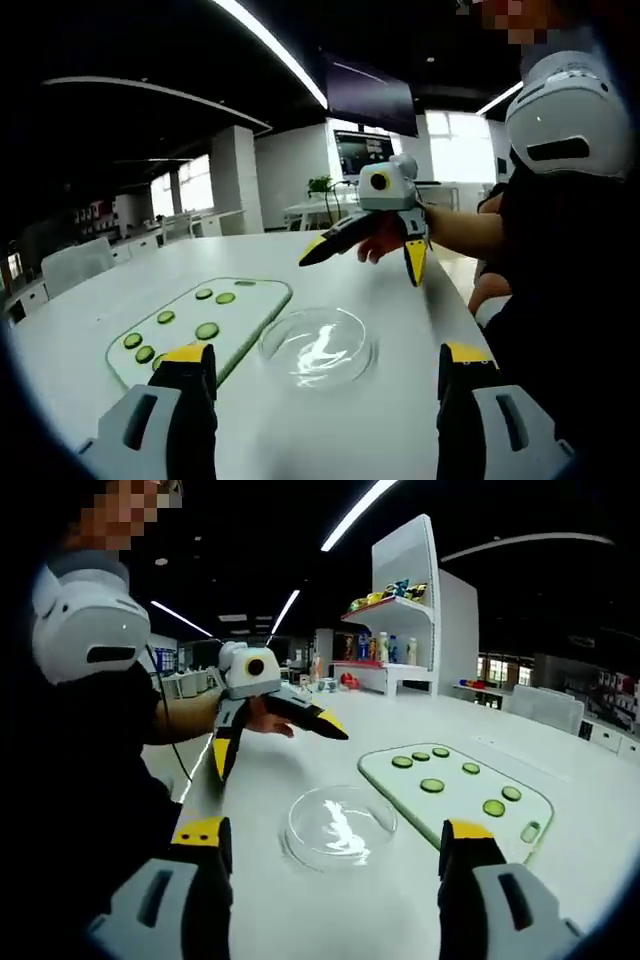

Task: Open the petri dish lid, add cucumber slices into the petri dish, and close the lid

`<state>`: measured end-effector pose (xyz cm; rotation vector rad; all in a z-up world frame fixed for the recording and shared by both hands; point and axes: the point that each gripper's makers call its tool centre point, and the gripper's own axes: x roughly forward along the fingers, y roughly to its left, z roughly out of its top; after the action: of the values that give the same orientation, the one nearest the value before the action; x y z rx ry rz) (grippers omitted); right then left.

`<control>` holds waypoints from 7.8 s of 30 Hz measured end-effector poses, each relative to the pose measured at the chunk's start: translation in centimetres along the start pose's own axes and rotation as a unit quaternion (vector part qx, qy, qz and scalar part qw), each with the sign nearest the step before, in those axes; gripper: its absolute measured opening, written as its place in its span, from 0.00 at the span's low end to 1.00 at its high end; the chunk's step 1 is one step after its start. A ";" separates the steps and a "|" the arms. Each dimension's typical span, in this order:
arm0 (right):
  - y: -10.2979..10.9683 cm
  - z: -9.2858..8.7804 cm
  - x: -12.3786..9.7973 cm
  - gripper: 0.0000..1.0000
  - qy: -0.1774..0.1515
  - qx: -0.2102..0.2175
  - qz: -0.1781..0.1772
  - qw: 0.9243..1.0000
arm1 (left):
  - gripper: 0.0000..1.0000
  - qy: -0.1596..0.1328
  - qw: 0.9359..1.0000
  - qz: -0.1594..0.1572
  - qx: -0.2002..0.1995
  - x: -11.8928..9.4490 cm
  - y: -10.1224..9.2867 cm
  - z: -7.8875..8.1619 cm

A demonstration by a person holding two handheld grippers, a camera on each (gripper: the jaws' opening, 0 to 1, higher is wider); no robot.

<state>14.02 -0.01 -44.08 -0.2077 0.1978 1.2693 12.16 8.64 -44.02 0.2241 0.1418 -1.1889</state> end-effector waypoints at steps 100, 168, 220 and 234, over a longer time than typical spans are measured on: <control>-0.6 -0.8 4.6 0.59 0.008 0.003 0.033 0.999 | 0.62 0.002 0.998 -0.048 -0.035 4.3 1.9 -0.9; 5.5 1.6 20.9 0.59 0.086 -0.043 0.146 0.985 | 0.63 0.039 0.995 0.064 -0.070 -10.9 6.7 -7.1; 5.4 0.4 21.3 0.59 0.114 -0.057 0.148 0.981 | 0.65 0.050 0.994 0.052 -0.076 -10.1 6.4 -7.8; 5.5 0.4 21.3 0.60 0.125 -0.058 0.146 0.980 | 0.65 0.055 0.995 0.056 -0.069 -10.3 6.7 -7.9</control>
<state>14.86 21.30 -49.51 -0.4535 0.3812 1.5481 14.70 22.28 -48.68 0.1730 0.3030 -1.0519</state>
